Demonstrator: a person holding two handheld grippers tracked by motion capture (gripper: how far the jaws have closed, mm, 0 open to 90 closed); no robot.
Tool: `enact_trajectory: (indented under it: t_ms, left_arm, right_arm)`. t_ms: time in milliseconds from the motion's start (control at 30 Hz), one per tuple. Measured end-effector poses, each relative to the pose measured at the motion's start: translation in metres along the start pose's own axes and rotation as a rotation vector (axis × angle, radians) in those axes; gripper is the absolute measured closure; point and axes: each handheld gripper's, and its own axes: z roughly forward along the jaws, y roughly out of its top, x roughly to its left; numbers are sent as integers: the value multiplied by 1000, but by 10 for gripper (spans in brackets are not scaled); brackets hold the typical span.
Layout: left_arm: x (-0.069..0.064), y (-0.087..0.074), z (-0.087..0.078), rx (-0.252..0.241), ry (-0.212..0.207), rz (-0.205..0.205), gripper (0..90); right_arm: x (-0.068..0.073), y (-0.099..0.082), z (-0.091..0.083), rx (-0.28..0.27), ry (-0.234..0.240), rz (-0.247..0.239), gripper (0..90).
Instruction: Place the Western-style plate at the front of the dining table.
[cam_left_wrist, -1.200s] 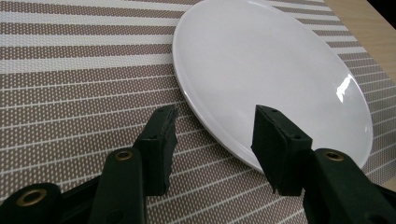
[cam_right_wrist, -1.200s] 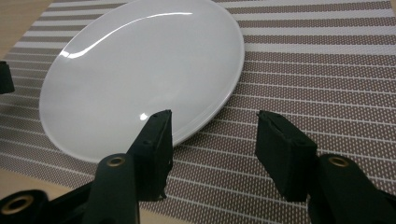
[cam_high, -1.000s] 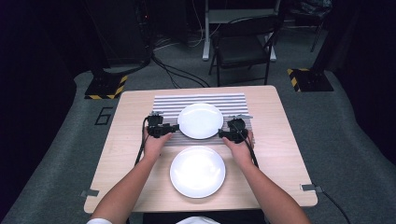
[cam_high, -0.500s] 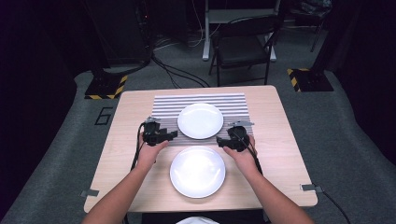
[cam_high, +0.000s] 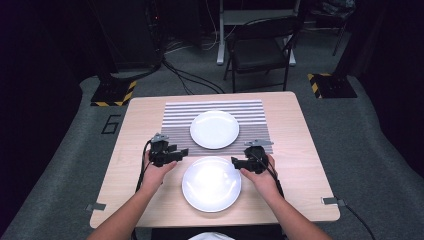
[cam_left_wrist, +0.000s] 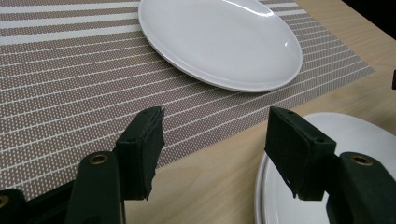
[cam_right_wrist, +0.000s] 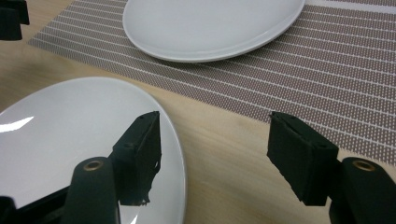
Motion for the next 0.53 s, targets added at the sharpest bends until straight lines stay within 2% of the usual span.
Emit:
enact_trajectory:
  t_ms: [67,133,300,533]
  left_arm:
    - [-1,-4,-2,-2,8,9,367]
    - [-2,-7,-4,1,8,20,366]
    - [-1,-15,-8,6,0,13,365]
    - [5,-22,-18,13,16,0,362]
  right_arm:
    - [0,-4,-1,-4,-5,-12,342]
    - [0,-8,-3,-5,-2,-1,343]
    - [-2,-15,-8,-12,8,6,342]
    - [-10,-22,-19,-7,-6,13,342]
